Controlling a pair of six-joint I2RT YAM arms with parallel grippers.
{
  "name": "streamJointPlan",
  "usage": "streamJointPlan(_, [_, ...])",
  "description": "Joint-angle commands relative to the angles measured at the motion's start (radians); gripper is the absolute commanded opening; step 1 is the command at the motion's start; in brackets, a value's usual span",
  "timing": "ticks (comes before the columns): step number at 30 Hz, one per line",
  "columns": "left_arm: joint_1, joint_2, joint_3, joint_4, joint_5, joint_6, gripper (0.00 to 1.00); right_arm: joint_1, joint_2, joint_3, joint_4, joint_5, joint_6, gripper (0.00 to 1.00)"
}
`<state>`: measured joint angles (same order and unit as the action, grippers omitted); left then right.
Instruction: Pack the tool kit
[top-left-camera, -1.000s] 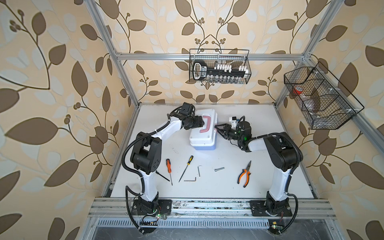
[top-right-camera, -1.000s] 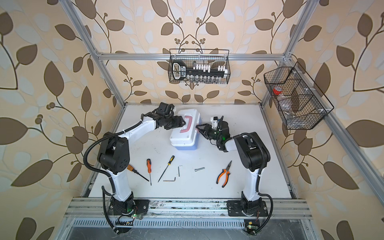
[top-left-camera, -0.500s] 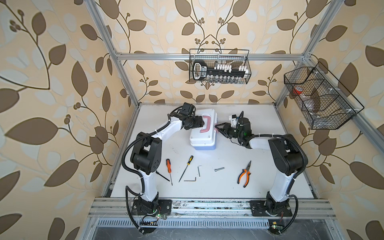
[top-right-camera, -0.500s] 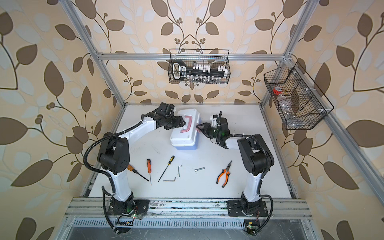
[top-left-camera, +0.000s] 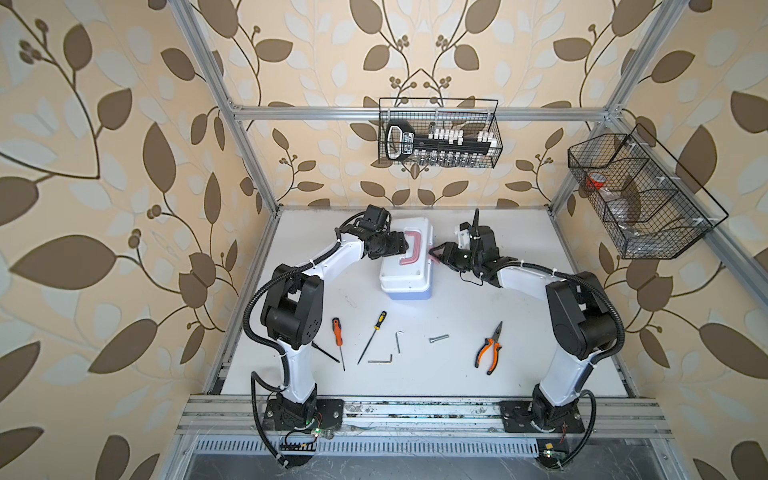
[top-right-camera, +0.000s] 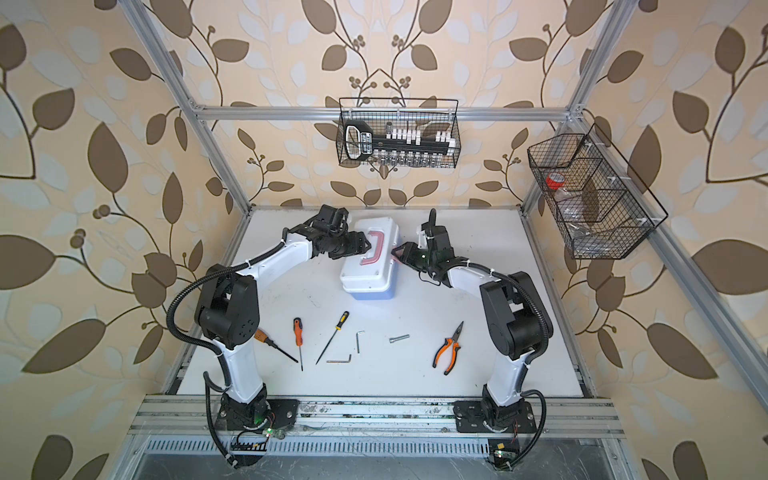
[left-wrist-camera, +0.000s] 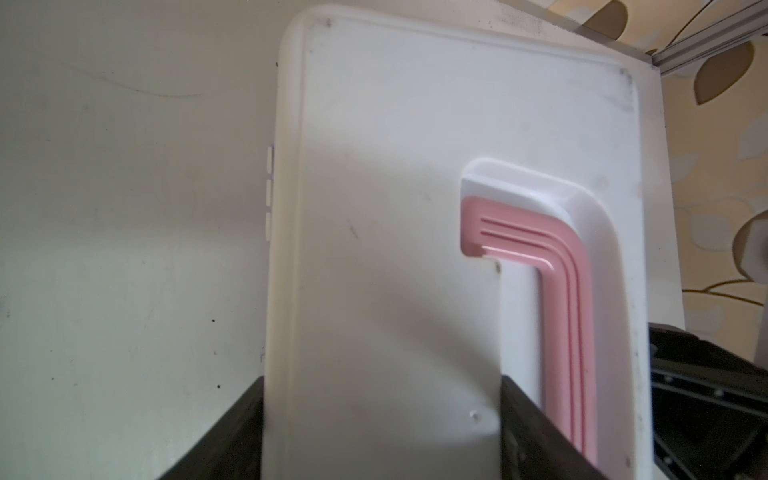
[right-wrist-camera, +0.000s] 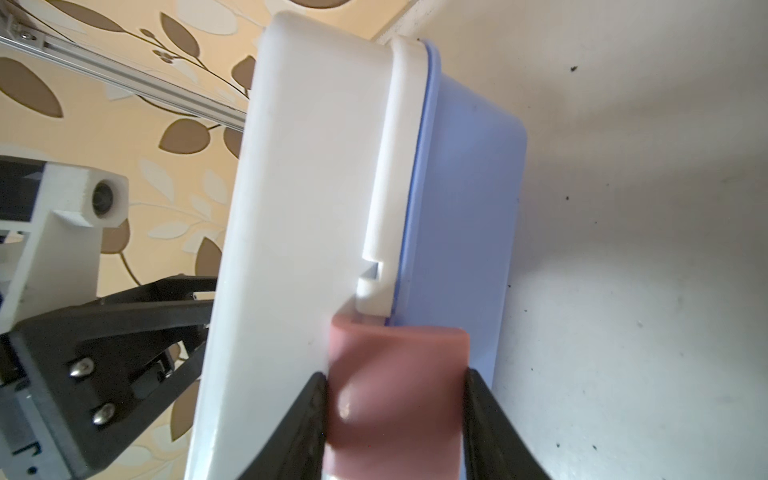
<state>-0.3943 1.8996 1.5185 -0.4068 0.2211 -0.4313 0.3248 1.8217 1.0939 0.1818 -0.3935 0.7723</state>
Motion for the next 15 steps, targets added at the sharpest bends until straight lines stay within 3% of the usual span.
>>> streamJointPlan(1, [-0.022,-0.045,-0.006,0.004,0.061,-0.001,0.43,0.011,0.005,0.011,-0.180,0.126,-0.093,0.41])
streamJointPlan(8, [-0.023,-0.046,-0.009,0.002,0.060,0.000,0.43,0.008,-0.024,0.029,-0.235,0.176,-0.107,0.40])
streamJointPlan(15, [-0.023,-0.047,-0.010,0.003,0.060,0.000,0.43,-0.021,-0.042,0.001,-0.197,0.110,-0.065,0.41])
